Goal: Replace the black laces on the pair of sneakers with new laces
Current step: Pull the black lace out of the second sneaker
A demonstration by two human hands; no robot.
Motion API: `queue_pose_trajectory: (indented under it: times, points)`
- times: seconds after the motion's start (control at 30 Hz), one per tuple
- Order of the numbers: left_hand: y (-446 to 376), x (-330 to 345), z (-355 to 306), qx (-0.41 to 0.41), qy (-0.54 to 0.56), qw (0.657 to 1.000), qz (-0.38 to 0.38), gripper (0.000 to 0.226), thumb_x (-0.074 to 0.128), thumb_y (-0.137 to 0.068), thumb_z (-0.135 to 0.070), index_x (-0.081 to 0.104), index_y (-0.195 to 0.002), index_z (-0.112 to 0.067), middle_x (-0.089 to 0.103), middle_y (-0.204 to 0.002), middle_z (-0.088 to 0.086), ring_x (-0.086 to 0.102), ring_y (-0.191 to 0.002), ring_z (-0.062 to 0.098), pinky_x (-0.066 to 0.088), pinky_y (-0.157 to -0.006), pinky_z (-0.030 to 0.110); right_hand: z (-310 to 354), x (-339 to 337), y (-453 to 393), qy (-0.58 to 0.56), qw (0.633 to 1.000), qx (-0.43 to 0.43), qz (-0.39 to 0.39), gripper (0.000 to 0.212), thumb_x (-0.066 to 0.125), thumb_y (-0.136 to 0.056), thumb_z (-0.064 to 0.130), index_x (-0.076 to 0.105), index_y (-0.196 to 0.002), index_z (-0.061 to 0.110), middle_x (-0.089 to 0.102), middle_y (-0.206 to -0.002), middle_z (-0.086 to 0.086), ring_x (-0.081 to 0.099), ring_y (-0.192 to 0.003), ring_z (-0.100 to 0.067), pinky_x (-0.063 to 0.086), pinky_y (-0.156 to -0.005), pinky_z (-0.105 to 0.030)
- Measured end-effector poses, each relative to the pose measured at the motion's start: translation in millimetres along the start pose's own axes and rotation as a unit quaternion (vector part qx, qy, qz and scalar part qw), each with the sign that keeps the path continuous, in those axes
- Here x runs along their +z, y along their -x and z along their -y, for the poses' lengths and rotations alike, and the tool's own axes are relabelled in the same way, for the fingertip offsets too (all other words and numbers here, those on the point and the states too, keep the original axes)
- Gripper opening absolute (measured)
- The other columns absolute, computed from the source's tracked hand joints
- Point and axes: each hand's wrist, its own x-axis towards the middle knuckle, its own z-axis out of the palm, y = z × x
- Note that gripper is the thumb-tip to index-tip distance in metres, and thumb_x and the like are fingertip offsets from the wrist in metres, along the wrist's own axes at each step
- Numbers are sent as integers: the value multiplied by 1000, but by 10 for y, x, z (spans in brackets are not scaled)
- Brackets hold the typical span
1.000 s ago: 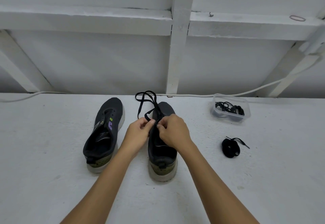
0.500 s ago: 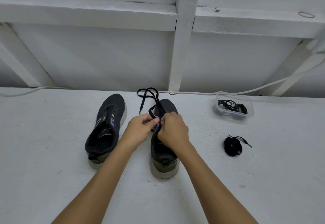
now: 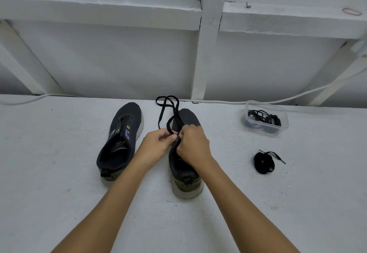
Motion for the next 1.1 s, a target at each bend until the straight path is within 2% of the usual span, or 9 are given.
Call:
queue_pose_trajectory:
  times: [0.17,0.33,0.5,0.57,0.63,0.7,0.87,1.0,1.1]
  points:
    - [3,36,57,-22,47,999,-6,13,63,-97,-18,73,-106,-19,75,-93,-8,64,-75,-13,43,-59,3,-49,46,-1,11,1000,-8,-18,13,55,-95,18,60,-107,14,59,-107,-1,47,-111,-24,39,-78,-38]
    - [-24,-21,30,-57,70,996,4,18,58,-100,-25,70,-104,-12,76,-85,-9,66,-79,1,46,-67,23,-117,80,-20,-51,998,-8,-39,14,58,-98,25,71,-100,20,68,-101,3,53,-107,-22,50,-84,-40]
    - [-72,-18,-30,-88,132,984,-87,20,46,-104,-31,54,-107,-12,76,-96,7,74,-77,11,55,-80,41,-275,-82,44,-286,953,32,-91,11,63,-95,25,75,-95,26,73,-92,15,64,-88,1,46,-77,-9]
    - [2,13,-27,-107,108,985,-78,26,46,-103,-41,53,-114,-18,76,-96,2,74,-80,15,55,-79,41,-421,-184,42,-358,923,88,-107,12,63,-94,24,74,-93,28,73,-91,16,66,-87,2,53,-82,-19]
    - [117,74,-15,-97,53,992,-53,40,51,-98,-49,53,-128,-23,73,-104,-5,71,-91,14,56,-87,39,-564,-233,31,-342,931,112,-64,13,65,-92,22,76,-87,27,75,-85,14,68,-81,-2,59,-84,-30]
    - [233,143,-18,-73,15,996,-57,64,55,-91,-58,44,-145,-27,68,-114,-13,65,-104,8,52,-98,39,-641,-232,54,-313,943,112,-6,10,69,-89,24,78,-85,25,75,-81,14,69,-77,-1,58,-80,-29]
    - [397,300,-173,3,-35,997,-64,52,50,-100,-44,40,-150,-29,61,-126,-15,55,-102,-8,39,-85,13,-593,-204,58,-230,972,51,2,14,74,-90,28,80,-101,22,75,-93,12,67,-83,3,50,-78,-14]
    - [391,384,-115,62,-151,983,-81,40,44,-104,-35,56,-139,-20,57,-139,-6,50,-126,10,39,-108,28,-533,-208,-6,-126,992,6,11,12,61,-98,29,70,-102,22,71,-91,8,65,-86,-12,53,-81,-31]
    - [387,421,-94,74,-156,981,-90,38,40,-105,-31,58,-137,-20,58,-138,-6,50,-127,13,39,-109,30,-557,-246,-63,-118,993,-5,-16,10,48,-103,28,56,-102,21,67,-86,4,62,-80,-17,52,-75,-38]
